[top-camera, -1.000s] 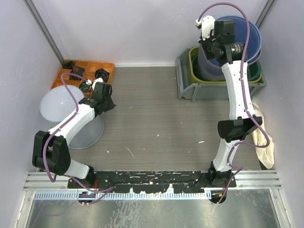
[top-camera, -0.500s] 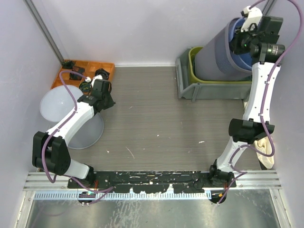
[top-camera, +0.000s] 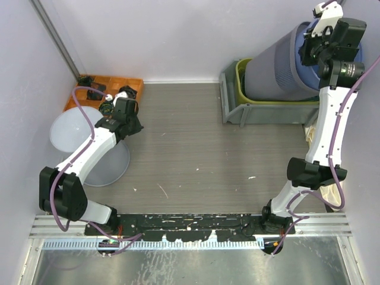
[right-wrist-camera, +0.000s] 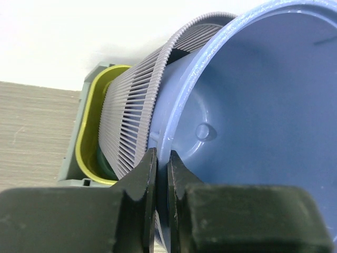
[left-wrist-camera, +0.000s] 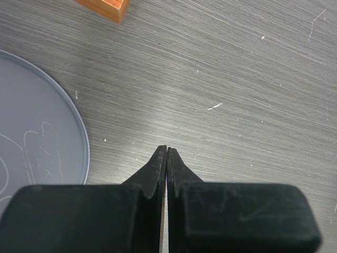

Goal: Turn the large container upside down

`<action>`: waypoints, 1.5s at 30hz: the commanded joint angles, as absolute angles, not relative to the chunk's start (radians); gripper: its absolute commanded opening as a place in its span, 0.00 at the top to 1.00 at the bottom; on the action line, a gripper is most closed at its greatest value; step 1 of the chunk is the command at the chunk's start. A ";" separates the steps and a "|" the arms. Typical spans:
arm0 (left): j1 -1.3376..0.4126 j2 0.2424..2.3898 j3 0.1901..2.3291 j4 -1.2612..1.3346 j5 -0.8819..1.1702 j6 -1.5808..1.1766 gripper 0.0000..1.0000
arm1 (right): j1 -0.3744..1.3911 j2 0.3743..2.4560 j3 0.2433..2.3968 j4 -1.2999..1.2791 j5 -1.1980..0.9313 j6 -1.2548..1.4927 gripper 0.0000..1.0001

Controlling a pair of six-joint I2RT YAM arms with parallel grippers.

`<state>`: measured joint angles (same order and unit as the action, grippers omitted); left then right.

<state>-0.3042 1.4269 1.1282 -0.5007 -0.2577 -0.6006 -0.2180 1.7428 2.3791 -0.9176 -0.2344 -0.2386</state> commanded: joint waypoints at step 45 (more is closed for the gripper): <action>-0.248 1.035 1.281 -0.509 -0.703 -0.445 1.00 | 0.132 1.580 1.710 0.980 -1.179 1.553 1.00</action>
